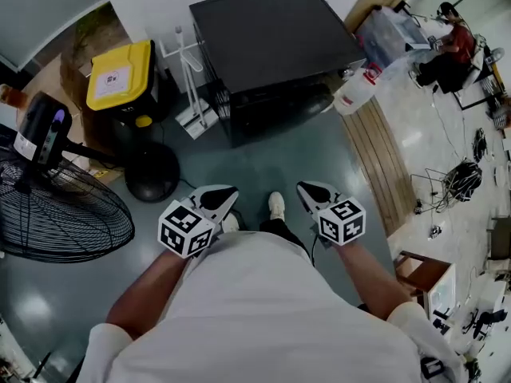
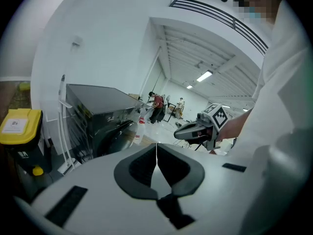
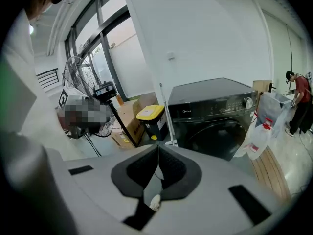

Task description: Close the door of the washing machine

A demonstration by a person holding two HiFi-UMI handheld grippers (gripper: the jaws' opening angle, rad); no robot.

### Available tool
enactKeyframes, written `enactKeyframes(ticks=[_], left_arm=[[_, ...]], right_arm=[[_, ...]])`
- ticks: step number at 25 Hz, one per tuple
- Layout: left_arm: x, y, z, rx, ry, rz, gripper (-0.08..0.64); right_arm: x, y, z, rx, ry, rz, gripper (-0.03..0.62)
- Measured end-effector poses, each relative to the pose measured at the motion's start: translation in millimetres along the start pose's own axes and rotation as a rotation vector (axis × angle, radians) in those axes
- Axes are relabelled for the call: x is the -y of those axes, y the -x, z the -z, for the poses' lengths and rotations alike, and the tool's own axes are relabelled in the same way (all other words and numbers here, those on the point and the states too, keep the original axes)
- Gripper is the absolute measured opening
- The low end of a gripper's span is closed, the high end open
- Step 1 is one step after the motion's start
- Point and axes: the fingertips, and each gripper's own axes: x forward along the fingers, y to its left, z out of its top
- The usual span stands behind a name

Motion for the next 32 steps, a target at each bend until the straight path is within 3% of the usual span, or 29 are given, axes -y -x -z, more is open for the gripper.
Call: enactKeyframes(ticks=[32], left_arm=[[4.9,10.9,15.2,-0.009,-0.014,-0.001,0.02]], right_arm=[[-24.6,9.6,-4.0,0.055,0.047,-0.002,0.008]])
